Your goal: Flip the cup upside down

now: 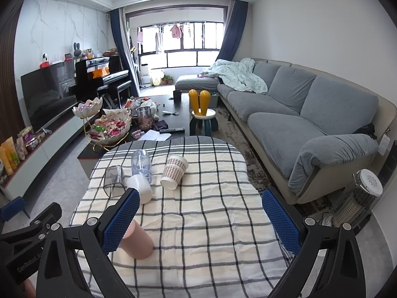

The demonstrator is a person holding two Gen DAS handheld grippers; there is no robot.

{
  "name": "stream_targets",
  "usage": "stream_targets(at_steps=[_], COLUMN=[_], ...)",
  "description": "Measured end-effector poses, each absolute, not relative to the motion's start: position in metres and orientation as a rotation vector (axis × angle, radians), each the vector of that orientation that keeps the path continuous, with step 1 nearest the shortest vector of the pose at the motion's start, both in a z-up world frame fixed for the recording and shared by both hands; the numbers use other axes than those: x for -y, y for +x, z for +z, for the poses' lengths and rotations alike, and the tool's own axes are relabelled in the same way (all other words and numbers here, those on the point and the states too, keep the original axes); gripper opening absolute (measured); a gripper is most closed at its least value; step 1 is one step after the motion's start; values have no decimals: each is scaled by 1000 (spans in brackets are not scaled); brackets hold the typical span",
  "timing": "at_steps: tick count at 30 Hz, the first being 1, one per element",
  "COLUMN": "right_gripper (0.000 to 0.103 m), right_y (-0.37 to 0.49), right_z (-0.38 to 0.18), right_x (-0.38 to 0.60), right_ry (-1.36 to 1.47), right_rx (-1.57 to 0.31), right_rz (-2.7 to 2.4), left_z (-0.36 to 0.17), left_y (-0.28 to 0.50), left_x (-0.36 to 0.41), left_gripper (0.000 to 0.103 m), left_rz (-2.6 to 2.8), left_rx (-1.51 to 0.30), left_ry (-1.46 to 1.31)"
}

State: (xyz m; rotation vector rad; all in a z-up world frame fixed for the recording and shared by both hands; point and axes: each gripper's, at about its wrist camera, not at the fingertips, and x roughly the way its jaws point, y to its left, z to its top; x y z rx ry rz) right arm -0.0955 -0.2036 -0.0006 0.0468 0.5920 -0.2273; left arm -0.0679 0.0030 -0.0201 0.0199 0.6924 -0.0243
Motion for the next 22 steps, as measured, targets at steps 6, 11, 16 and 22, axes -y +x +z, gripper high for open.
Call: stream_targets(at_steps=[6, 11, 16, 22], right_gripper=[99, 99, 99, 99], right_y=[-96, -96, -96, -96], right_z=[-1, -1, -1, -1], right_x=[204, 204, 204, 204], right_ry=[48, 47, 48, 49], right_rx=[-591, -591, -591, -591], right_rz=[-227, -227, -227, -227], left_z=[-17, -16, -15, -12], left_y=[-68, -69, -70, -72], left_x=[-2, -3, -2, -1], left_gripper=[94, 94, 94, 94], left_rz=[-25, -25, -24, -19], left_rx=[-682, -681, -674, -662], left_ry=[20, 17, 17, 24])
